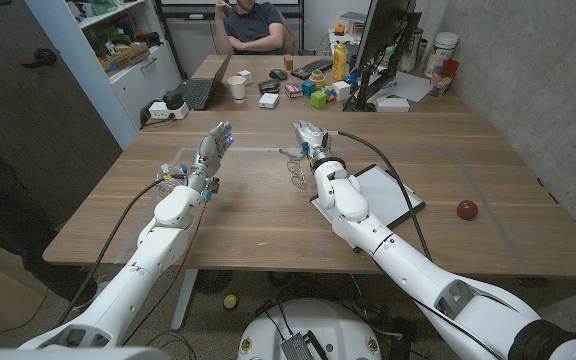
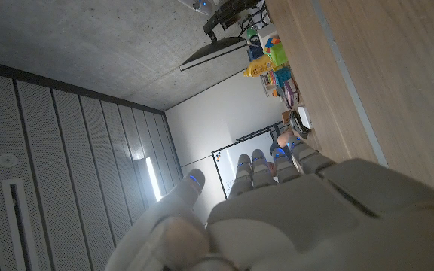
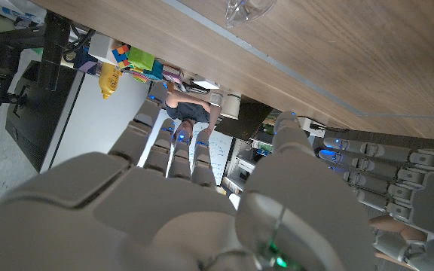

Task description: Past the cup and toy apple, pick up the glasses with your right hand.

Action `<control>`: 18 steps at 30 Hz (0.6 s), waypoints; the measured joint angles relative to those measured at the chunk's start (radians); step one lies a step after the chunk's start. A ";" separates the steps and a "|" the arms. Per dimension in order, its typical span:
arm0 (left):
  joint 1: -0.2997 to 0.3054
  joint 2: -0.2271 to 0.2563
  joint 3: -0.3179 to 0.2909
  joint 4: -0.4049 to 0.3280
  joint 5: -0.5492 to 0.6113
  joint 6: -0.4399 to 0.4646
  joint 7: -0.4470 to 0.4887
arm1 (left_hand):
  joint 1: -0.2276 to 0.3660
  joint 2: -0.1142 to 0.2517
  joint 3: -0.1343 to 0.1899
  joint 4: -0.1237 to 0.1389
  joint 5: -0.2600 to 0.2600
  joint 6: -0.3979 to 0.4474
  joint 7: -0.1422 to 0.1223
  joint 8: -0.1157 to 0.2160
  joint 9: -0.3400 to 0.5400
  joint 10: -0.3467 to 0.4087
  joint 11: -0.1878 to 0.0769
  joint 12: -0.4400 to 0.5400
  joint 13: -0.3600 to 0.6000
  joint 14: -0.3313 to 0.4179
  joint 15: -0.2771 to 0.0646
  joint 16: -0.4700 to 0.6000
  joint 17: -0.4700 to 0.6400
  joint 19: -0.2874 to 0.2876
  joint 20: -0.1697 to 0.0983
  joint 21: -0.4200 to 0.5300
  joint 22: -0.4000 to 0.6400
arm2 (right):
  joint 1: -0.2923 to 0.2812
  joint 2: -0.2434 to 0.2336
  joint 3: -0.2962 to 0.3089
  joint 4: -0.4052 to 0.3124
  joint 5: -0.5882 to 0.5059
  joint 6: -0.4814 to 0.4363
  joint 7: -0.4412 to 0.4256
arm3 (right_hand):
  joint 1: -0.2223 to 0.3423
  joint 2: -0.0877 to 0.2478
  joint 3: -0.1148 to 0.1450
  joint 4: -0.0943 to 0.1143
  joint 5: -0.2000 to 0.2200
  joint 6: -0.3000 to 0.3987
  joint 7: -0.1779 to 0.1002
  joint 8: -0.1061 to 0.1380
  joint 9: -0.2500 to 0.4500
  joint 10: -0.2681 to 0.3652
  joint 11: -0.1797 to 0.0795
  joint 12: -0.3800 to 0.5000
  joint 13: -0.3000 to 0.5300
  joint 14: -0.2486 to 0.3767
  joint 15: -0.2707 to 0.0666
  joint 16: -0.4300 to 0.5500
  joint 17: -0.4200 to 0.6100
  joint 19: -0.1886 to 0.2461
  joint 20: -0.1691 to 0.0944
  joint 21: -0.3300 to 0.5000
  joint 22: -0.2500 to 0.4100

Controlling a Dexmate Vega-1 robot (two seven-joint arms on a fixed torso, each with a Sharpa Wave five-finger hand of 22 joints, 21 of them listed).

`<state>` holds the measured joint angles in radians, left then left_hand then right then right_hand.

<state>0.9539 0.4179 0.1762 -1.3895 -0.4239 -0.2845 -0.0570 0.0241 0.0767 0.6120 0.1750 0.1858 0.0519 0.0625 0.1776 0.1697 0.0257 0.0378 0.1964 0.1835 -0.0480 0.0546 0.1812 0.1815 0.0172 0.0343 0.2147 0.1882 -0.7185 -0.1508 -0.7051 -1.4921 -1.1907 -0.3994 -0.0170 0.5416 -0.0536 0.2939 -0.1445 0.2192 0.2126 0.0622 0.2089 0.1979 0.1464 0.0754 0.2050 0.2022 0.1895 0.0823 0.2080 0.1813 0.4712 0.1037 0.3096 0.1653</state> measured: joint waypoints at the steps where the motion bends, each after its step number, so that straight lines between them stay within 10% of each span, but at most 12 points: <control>1: 0.000 0.000 0.000 -0.001 0.001 0.005 0.003 | 0.000 0.000 0.000 0.000 0.000 0.000 0.000 0.000 0.000 -0.002 0.002 0.000 0.000 0.000 0.000 0.000 0.000 0.000 0.000 0.000 0.000 | 0.002 0.000 -0.001 0.003 0.000 0.000 0.001 | 0.000 0.000 -0.001 -0.001 0.000 0.003 -0.004 0.000 0.000 0.000 0.000 0.000 0.000 0.000 0.000 0.000 0.000 0.004 0.004 0.000 0.000; 18: 0.012 -0.001 -0.002 -0.015 0.010 0.058 0.043 | 0.000 0.000 -0.007 -0.001 0.000 0.000 0.000 0.000 0.000 -0.008 0.016 0.000 0.000 -0.011 0.011 0.000 0.000 -0.006 0.005 0.000 0.000 | 0.027 -0.006 -0.030 0.036 0.003 -0.013 0.039 | 0.012 -0.001 -0.004 -0.004 0.000 -0.020 -0.030 -0.007 0.000 -0.015 -0.004 -0.008 0.000 0.019 0.010 0.000 0.003 0.050 0.028 0.000 0.000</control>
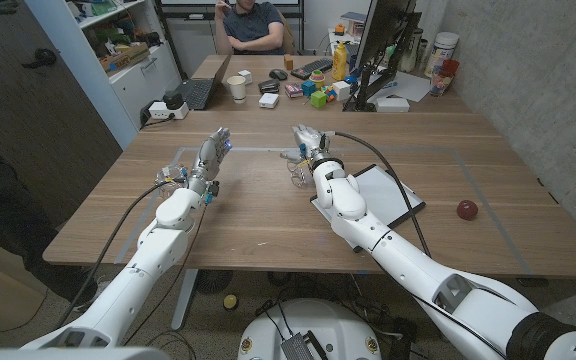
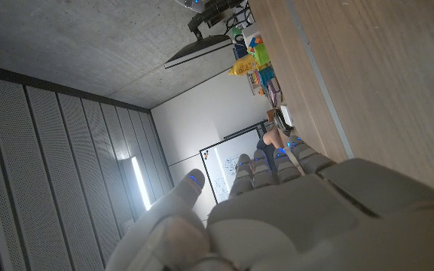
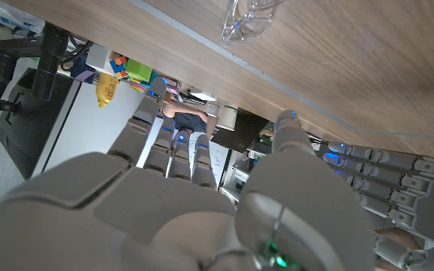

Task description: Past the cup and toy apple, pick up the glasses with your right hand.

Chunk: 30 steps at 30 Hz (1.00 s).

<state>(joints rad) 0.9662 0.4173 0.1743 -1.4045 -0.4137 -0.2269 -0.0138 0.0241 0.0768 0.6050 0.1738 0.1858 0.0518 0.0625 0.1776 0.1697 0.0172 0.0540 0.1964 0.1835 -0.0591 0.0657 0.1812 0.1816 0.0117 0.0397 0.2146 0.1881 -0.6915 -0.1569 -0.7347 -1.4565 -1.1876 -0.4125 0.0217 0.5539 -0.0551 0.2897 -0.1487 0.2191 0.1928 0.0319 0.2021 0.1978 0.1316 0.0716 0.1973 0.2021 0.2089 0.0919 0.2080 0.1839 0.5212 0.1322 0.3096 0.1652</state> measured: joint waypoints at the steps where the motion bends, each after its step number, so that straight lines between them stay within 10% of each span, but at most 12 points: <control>1: 0.001 0.000 -0.001 -0.001 0.000 0.002 0.001 | 0.000 0.000 0.000 0.000 0.000 0.000 0.000 0.000 0.000 0.000 0.000 0.000 0.000 0.000 0.000 0.000 0.000 0.000 0.000 0.000 0.000 | 0.000 0.000 -0.001 0.000 -0.001 -0.001 0.002 | 0.004 0.004 0.000 0.000 0.000 0.000 0.000 0.000 0.000 0.000 0.000 0.000 0.000 0.004 -0.001 0.000 0.000 0.003 0.003 0.000 0.000; 30: 0.007 0.007 -0.010 -0.013 0.003 -0.002 -0.003 | 0.000 0.000 0.000 0.000 0.000 -0.005 0.005 0.000 0.000 0.000 0.000 0.000 0.000 0.000 0.000 0.000 0.002 0.000 0.000 0.000 0.000 | 0.018 0.012 -0.063 0.049 -0.042 -0.036 0.075 | 0.075 -0.004 0.006 -0.014 0.022 0.008 -0.040 0.000 0.005 -0.005 -0.017 0.000 0.000 0.031 -0.017 0.000 -0.003 0.061 0.000 -0.014 0.000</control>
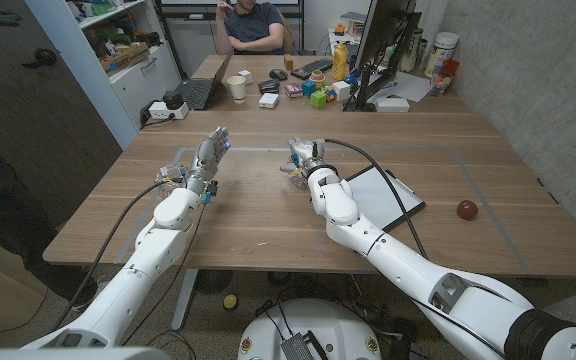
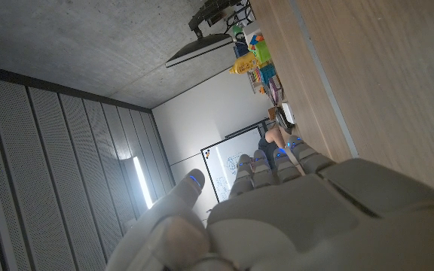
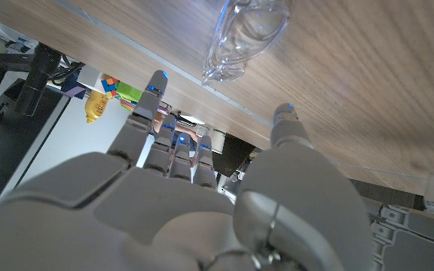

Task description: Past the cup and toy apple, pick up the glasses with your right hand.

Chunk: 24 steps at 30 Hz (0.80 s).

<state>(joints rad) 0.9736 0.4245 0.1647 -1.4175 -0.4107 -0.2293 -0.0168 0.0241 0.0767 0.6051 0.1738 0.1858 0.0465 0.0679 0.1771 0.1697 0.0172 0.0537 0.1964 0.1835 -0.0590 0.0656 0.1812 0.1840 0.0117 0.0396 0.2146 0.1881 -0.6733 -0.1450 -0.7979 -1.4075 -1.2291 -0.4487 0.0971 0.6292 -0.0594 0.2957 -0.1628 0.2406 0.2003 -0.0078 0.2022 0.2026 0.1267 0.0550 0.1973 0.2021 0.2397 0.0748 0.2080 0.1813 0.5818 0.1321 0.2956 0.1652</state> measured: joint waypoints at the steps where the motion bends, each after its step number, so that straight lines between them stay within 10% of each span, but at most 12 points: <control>1: 0.000 0.000 0.000 0.000 0.000 0.000 -0.001 | 0.000 0.000 0.000 0.000 0.000 0.000 0.000 0.000 0.000 0.000 0.000 0.000 0.000 0.000 0.000 0.000 0.000 0.000 0.000 0.000 0.000 | 0.002 0.002 -0.003 0.004 0.000 0.000 0.002 | 0.001 -0.001 0.000 0.000 0.000 0.002 -0.001 0.000 0.000 0.000 0.000 0.000 0.000 0.000 0.000 0.000 0.000 0.000 0.000 -0.002 0.000; 24: -0.010 0.002 -0.006 0.021 -0.005 -0.010 -0.017 | 0.000 0.000 -0.008 0.000 0.000 0.000 0.000 0.000 0.000 0.000 0.000 0.000 0.000 0.000 0.000 0.000 0.000 0.000 0.000 0.000 0.000 | 0.063 0.039 -0.049 0.099 -0.001 -0.018 0.045 | 0.031 -0.008 -0.004 0.004 0.015 0.052 -0.051 0.012 0.000 0.054 -0.014 0.022 0.005 0.021 -0.014 0.000 0.003 0.007 0.007 -0.033 0.000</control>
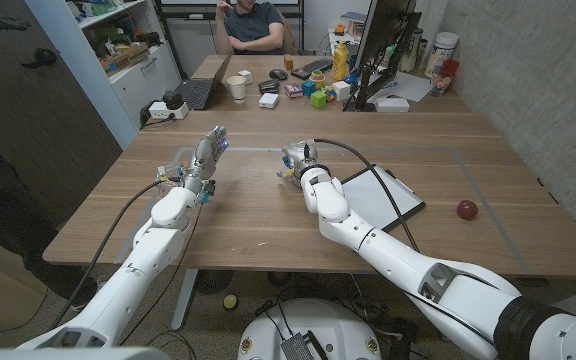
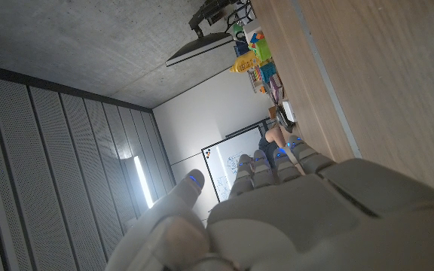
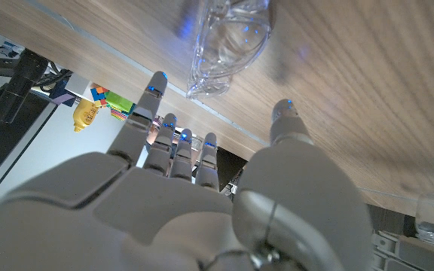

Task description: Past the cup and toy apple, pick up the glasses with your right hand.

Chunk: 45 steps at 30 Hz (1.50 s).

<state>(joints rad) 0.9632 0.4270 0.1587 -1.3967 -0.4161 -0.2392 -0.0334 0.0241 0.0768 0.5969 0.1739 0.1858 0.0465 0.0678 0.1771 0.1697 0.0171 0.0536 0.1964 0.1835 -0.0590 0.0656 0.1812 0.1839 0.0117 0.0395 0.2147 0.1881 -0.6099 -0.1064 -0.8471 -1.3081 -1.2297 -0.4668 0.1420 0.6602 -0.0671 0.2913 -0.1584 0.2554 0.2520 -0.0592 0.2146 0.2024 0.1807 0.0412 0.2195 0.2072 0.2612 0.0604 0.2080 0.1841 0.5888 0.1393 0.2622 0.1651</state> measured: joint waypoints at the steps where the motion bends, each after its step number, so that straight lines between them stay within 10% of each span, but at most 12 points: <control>1: -0.001 0.000 0.000 0.001 0.000 -0.001 0.000 | 0.000 0.000 0.000 0.000 0.000 0.000 0.000 0.000 0.000 0.000 0.000 0.000 0.000 0.000 0.000 0.000 0.000 0.000 0.000 0.000 0.000 | 0.004 0.001 -0.002 0.005 0.000 -0.001 0.004 | 0.000 0.000 0.000 0.000 0.000 0.000 0.000 0.000 0.000 0.000 0.000 0.000 0.000 0.000 0.000 0.000 0.000 0.000 0.000 0.000 0.000; 29: -0.026 -0.009 0.005 0.036 0.006 -0.015 -0.015 | 0.000 0.000 0.000 0.000 0.000 0.000 0.000 0.000 0.000 0.000 0.000 0.000 0.000 0.000 0.000 0.000 -0.003 0.000 0.000 0.000 0.000 | 0.081 0.005 -0.038 0.078 0.032 0.018 0.081 | 0.139 0.038 0.014 -0.014 0.026 0.003 -0.036 -0.001 0.000 0.045 -0.017 0.000 0.000 0.096 -0.042 0.021 0.000 0.138 -0.048 -0.003 0.000; 39: -0.045 -0.017 0.010 0.060 0.008 -0.025 -0.022 | 0.000 0.000 -0.004 -0.004 0.000 0.000 0.000 0.000 0.000 0.000 0.000 0.000 0.000 0.000 0.000 0.000 -0.002 0.000 0.000 0.000 0.000 | 0.107 0.008 -0.054 0.106 0.036 0.021 0.118 | 0.271 0.066 0.023 -0.009 0.034 -0.015 -0.082 -0.009 0.000 0.070 -0.041 0.000 0.005 0.269 -0.107 0.087 0.024 0.267 -0.085 0.011 0.007; 45: -0.057 -0.022 0.012 0.078 0.009 -0.033 -0.027 | 0.000 0.000 -0.004 -0.004 0.000 0.000 0.000 0.000 0.000 0.000 0.000 0.000 0.000 0.000 0.000 0.000 -0.002 0.000 0.000 0.000 0.000 | 0.122 0.010 -0.061 0.123 0.035 0.025 0.134 | 0.389 0.112 0.023 -0.009 0.025 -0.016 -0.113 -0.009 0.000 0.081 -0.074 0.000 0.013 0.395 -0.119 0.174 0.090 0.352 -0.156 0.038 0.018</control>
<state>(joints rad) 0.9061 0.4045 0.1707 -1.3187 -0.4073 -0.2723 -0.0605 0.0242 0.0768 0.5927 0.1695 0.1858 0.0466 0.0677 0.1771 0.1697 0.0172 0.0535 0.1964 0.1835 -0.0590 0.0656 0.1812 0.1814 0.0117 0.0395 0.2146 0.1881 -0.4875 -0.0962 -0.9083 -1.1849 -1.1946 -0.4421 0.2760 1.0492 0.0447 0.3139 -0.1672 0.2808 0.2360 -0.1722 0.2059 0.2021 0.2612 -0.0331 0.2193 0.2204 0.6563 -0.0583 0.3818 0.2740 0.9408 -0.0169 0.3003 0.1827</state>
